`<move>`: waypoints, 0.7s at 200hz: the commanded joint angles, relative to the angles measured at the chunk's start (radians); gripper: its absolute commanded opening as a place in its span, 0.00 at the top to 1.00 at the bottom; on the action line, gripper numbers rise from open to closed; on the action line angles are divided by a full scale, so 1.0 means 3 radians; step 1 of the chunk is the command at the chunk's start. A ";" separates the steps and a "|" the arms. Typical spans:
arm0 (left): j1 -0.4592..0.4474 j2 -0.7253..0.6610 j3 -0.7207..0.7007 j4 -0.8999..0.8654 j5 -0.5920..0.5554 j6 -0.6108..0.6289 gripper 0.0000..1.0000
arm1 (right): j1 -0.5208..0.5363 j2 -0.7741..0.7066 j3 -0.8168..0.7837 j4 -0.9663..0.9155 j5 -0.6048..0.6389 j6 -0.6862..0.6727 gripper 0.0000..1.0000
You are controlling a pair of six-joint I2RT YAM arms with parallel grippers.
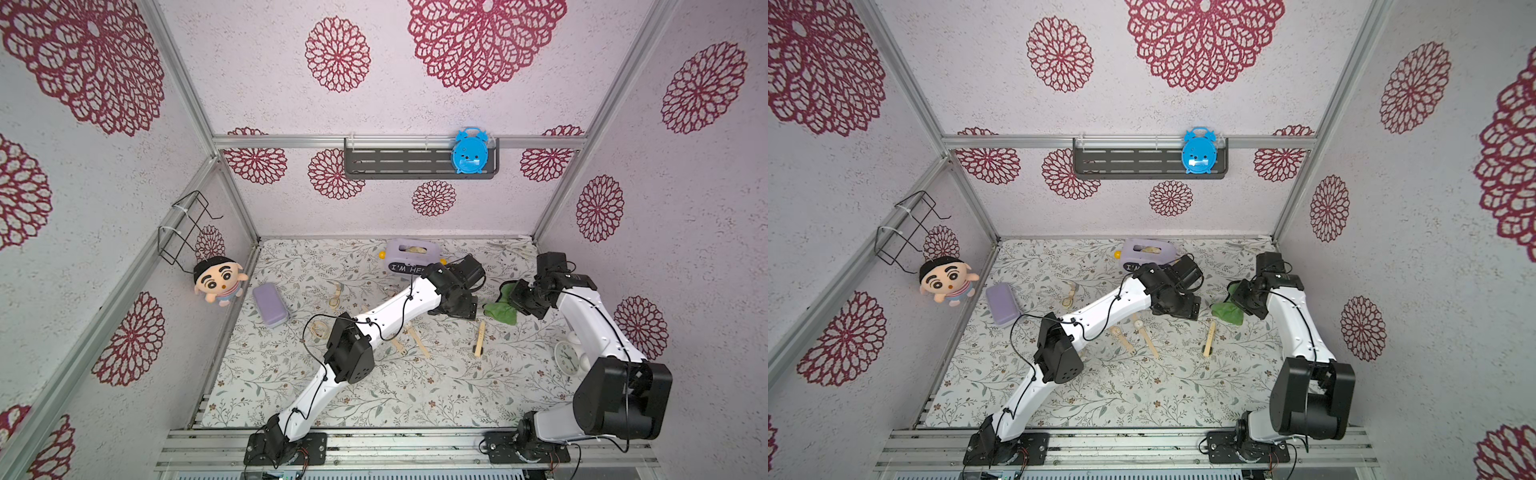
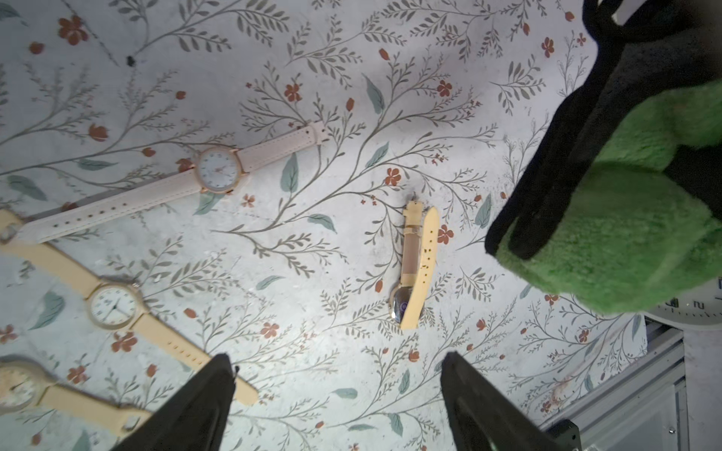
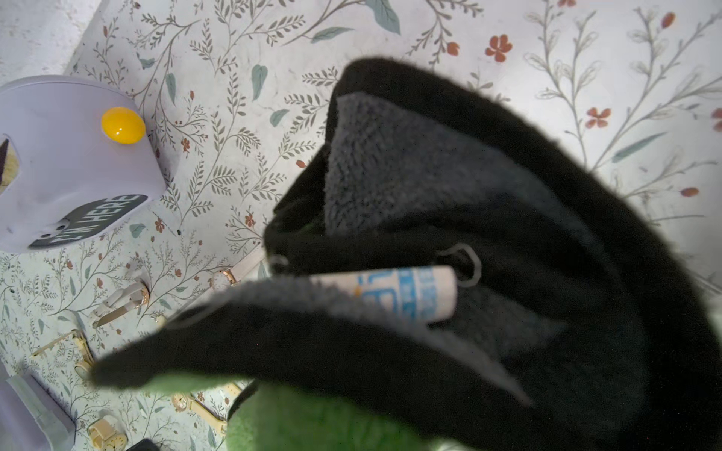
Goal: Wipe the watch dial
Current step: Adjust the watch at the center of the board.
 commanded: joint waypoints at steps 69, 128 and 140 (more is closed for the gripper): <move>-0.0327 0.0419 0.0019 0.0535 0.0133 0.0044 0.17 | -0.0311 -0.0507 -0.0230 -0.0117 0.0122 0.0098 1.00; -0.0356 0.0599 0.0024 0.0670 0.0069 -0.0002 0.18 | -0.0437 -0.0641 -0.0319 -0.0159 0.0127 0.0124 1.00; -0.0353 0.0653 0.0031 0.0680 0.0033 -0.0015 0.21 | -0.0456 -0.0679 -0.0337 -0.0175 0.0132 0.0125 1.00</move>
